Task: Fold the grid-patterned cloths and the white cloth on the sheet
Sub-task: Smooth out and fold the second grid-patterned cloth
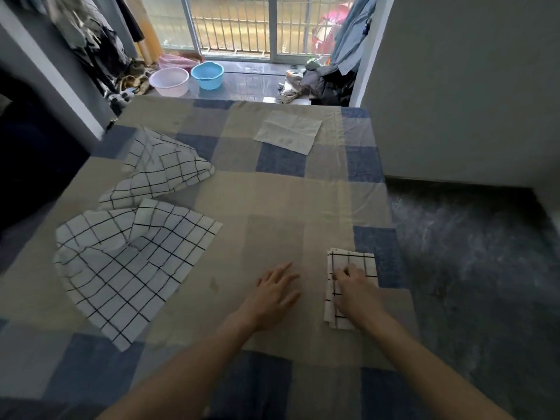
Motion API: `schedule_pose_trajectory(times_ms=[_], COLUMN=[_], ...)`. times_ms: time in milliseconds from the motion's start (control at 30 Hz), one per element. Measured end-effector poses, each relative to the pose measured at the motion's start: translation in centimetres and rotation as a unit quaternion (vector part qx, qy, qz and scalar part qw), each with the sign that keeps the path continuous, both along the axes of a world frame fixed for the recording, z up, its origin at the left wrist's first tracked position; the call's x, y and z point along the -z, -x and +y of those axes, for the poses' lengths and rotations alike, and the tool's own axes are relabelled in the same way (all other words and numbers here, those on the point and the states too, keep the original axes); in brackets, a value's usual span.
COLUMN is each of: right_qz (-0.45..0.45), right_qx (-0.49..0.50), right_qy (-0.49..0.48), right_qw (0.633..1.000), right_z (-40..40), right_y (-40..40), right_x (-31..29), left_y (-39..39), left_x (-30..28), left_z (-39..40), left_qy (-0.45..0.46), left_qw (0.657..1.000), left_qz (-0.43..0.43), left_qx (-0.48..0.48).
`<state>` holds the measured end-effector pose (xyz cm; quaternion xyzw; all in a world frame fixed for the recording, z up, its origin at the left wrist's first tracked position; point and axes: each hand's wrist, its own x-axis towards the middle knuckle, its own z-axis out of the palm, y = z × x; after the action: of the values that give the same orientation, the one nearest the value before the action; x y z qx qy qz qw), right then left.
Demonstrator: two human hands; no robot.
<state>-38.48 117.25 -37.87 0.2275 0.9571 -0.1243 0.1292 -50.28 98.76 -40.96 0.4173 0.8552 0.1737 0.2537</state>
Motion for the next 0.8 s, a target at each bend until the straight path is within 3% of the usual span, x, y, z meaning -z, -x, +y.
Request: schedule_pose_trajectory(times_ms=[400,500,600,700,800], right_qz=[0.046,0.04,0.033,0.011,0.004], right_qx=[-0.07,-0.08,-0.079,-0.105,-0.115], right_qy=[0.067,0.085,0.097,0.047,0.03], right_qw=[0.994,0.992,0.992,0.993,0.993], right_z=[-20.5,-25.6,-29.4,-31.4,-32.0], right_y=[14.2,15.9,16.6,17.0,17.2], right_x=[-1.4,-0.8,-0.3,-0.4,-0.6], left_y=[12.6,13.8,13.9,13.9,13.8], left_x=[0.2,1.0,1.0,1.2,1.6], left_z=[-26.9,-33.3,-37.4,-38.2,-37.5], left_qy=[-0.022,0.021,0.067,0.09,0.068], left_qw=[0.975,0.974,0.984,0.988,0.987], left_qz=[0.057,0.088,0.064,0.059,0.044], left_qx=[-0.214,-0.206,-0.15,-0.113,-0.137])
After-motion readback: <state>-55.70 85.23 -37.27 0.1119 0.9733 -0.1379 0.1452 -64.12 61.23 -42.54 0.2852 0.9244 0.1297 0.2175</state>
